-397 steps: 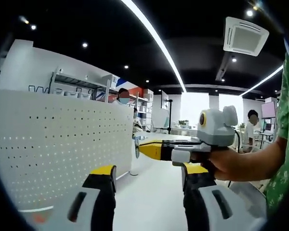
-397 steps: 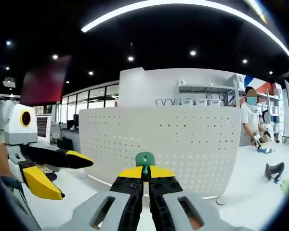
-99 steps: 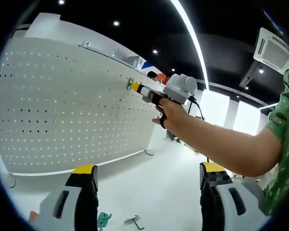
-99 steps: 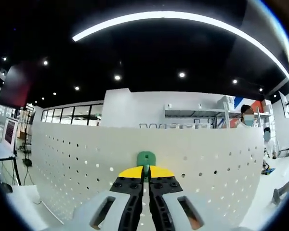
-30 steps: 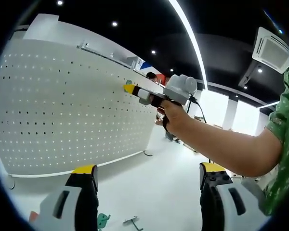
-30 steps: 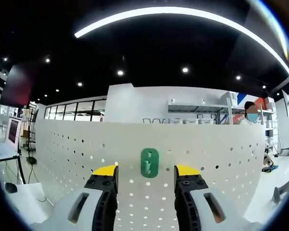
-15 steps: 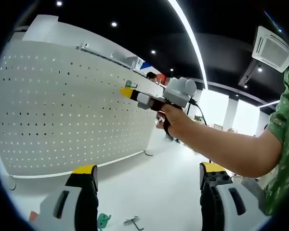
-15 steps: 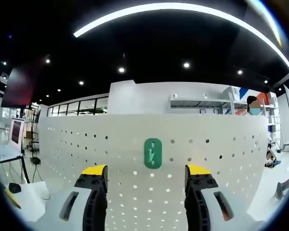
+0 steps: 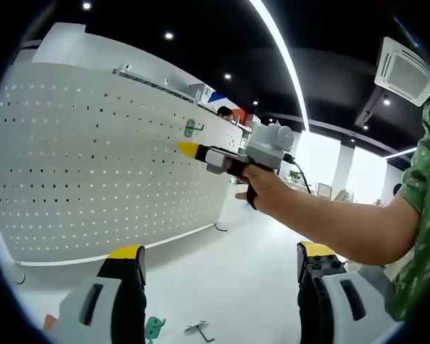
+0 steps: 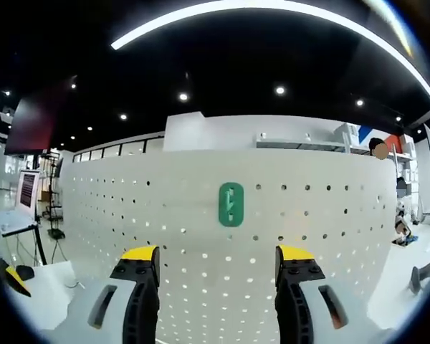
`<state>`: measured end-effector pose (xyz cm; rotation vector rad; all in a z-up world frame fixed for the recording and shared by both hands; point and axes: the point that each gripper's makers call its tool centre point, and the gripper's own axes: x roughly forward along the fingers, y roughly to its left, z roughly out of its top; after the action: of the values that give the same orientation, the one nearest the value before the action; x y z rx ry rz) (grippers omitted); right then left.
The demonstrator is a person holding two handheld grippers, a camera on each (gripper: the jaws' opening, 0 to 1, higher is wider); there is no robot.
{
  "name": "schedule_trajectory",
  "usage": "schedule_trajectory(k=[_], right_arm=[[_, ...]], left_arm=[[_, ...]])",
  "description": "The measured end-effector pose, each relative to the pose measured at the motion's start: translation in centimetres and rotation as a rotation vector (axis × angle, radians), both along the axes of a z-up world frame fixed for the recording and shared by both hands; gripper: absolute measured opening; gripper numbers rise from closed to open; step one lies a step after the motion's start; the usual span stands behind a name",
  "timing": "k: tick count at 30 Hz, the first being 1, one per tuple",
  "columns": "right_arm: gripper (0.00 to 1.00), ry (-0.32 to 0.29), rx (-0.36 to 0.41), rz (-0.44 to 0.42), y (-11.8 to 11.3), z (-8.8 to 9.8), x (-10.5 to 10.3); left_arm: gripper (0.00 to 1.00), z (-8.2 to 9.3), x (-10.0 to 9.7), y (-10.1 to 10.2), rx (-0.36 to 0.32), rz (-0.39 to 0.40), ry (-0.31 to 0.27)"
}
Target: Insert the hook assembly into the mounting plate slot until the hook locks in place.
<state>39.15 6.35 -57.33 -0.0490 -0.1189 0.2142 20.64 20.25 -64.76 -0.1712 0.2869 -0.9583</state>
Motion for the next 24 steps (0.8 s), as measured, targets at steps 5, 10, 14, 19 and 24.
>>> schedule_trajectory(k=[5,10,14,19,24], right_arm=[[0.66,0.026,-0.007,0.007,0.1,-1.4,-0.6],[0.66,0.049,-0.013,0.014,0.0,-2.6,-1.3],[0.66,0.068,-0.01,0.019,0.1,-3.6,-1.8],[0.66,0.105,-0.015,0.042,1.2,-5.5,-2.6],[0.66,0.144,-0.012,0.065,2.3,-7.3,-3.8]], left_arm=[[0.89,0.0,-0.1,0.1,0.002,0.005,-0.001],[0.89,-0.2,-0.4,0.2,0.01,0.007,0.003],[0.89,-0.4,-0.6,0.3,0.014,0.009,0.003],[0.89,-0.7,-1.0,0.3,0.024,0.007,0.007],[0.89,-1.0,-1.4,0.5,0.032,0.007,0.007]])
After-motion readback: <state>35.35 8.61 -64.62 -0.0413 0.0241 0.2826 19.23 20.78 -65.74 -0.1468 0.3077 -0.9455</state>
